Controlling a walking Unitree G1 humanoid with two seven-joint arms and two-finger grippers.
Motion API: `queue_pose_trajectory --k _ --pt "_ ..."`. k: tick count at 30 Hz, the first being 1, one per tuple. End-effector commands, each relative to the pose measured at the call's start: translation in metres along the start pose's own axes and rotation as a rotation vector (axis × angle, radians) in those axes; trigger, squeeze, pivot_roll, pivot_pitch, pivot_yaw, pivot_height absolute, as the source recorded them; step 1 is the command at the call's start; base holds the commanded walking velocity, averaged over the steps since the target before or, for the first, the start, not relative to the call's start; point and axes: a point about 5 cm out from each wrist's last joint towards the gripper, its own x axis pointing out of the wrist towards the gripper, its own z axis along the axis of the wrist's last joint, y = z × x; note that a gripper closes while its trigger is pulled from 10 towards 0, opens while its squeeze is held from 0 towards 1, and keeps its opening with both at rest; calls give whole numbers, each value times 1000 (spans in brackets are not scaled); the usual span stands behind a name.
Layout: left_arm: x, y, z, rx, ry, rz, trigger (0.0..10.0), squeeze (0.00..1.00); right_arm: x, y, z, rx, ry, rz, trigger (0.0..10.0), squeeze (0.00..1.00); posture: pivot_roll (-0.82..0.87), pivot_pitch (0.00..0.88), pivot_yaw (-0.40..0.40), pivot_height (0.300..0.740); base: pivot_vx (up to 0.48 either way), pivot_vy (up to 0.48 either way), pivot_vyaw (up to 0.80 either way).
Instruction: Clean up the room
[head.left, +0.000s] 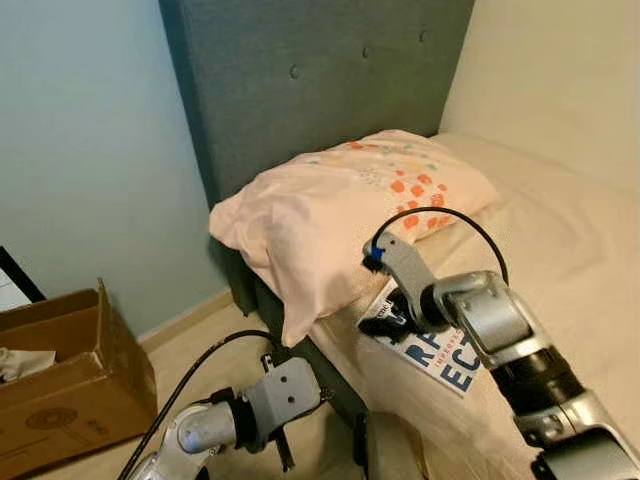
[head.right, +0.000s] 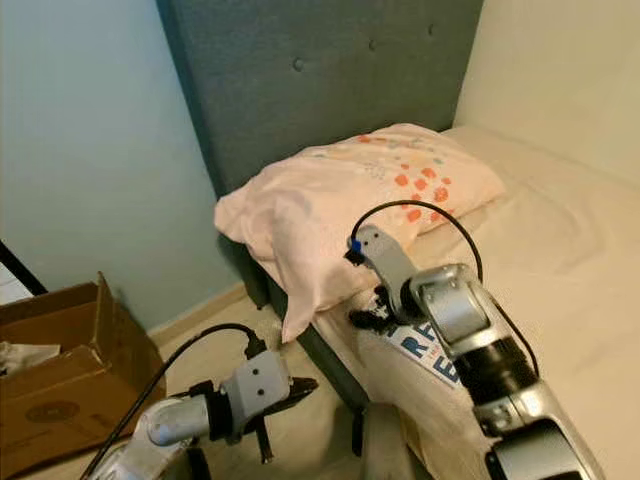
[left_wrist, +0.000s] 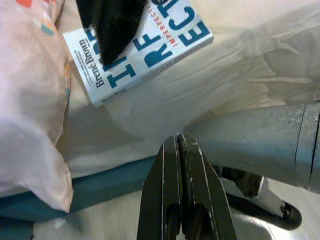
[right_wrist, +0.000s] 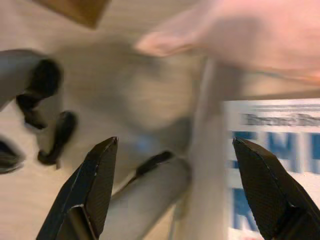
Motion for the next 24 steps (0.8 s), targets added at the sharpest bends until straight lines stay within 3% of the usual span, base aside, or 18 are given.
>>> queue_pose_trajectory --k 1,2,3,4,5,6,12,13,20,24 --pt "-3 -2 -4 -6 19 -7 10000 0 5 7 -3 -48 10 17 10000 0 -115 128 -36 553 0 0 0" --pt "-6 4 -6 4 30 28 10000 0 28 6 -18 -91 41 -79 10000 0 -116 130 -32 553 0 0 0" --pt "-6 4 -6 4 30 28 10000 0 28 6 -18 -91 41 -79 10000 0 -116 130 -32 553 0 0 0" --pt "-7 6 -7 5 39 35 10000 0 40 4 -27 -95 67 -145 7490 0 -110 131 -33 553 0 0 0" --pt "-8 7 -8 4 44 35 10000 0 46 4 -32 -91 84 -179 7490 0 -110 131 -33 553 0 0 0" --pt "-9 8 -8 5 44 32 10000 0 55 6 -41 -100 110 -199 0 0 -105 133 -37 553 0 0 0" --pt "-12 10 -7 9 43 34 10000 0 66 7 -52 -80 143 -240 0 0 -96 136 -43 553 0 0 0" --pt "-12 9 -6 8 43 35 10000 0 68 5 -51 -77 139 -250 10000 0 -95 137 -42 553 0 0 0" --pt "-12 6 -6 6 44 30 10000 0 73 3 -49 -35 125 -240 10000 0 -92 136 -42 553 0 0 0" --pt "-11 7 -7 11 45 24 10000 0 85 0 -58 35 90 -241 10000 0 -90 135 -38 553 0 0 0"
